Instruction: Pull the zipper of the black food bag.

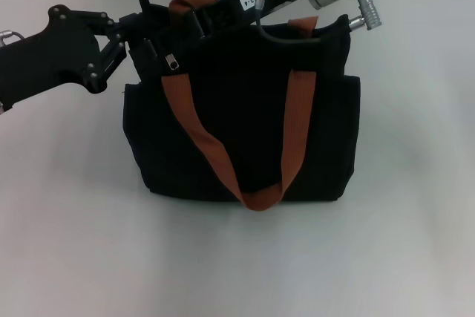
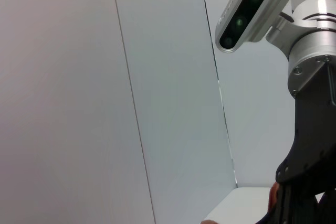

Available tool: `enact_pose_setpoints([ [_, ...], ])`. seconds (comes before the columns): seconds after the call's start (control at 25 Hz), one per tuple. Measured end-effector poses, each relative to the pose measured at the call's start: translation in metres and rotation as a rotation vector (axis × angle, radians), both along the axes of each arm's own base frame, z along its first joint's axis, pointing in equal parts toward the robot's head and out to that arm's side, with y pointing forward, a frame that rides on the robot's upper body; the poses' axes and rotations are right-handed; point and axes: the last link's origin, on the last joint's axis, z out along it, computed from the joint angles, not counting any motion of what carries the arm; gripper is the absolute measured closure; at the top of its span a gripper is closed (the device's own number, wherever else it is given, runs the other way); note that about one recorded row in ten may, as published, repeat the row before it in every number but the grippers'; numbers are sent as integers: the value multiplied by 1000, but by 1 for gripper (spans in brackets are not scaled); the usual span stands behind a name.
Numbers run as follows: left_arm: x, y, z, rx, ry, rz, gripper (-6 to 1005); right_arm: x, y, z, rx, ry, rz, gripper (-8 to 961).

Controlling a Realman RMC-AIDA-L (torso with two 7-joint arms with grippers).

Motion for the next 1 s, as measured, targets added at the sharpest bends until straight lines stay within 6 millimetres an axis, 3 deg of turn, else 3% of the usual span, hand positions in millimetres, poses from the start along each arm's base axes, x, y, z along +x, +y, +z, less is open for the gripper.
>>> enact_pose_setpoints([
  [0.12, 0, 0, 0, -2, 1, -1, 953, 1, 0, -3, 3, -16, 3, 165],
  [0.52, 1, 0, 0, -2, 0, -3, 951, 0, 2, -4, 18, -24, -3, 366],
  [0.72, 2, 0, 0, -6, -2, -5, 950, 0, 2, -4, 20, -24, -8, 572],
  [1.0, 2, 0, -1, -10, -5, -10, 949, 3, 4, -5, 34, -37, -24, 587],
])
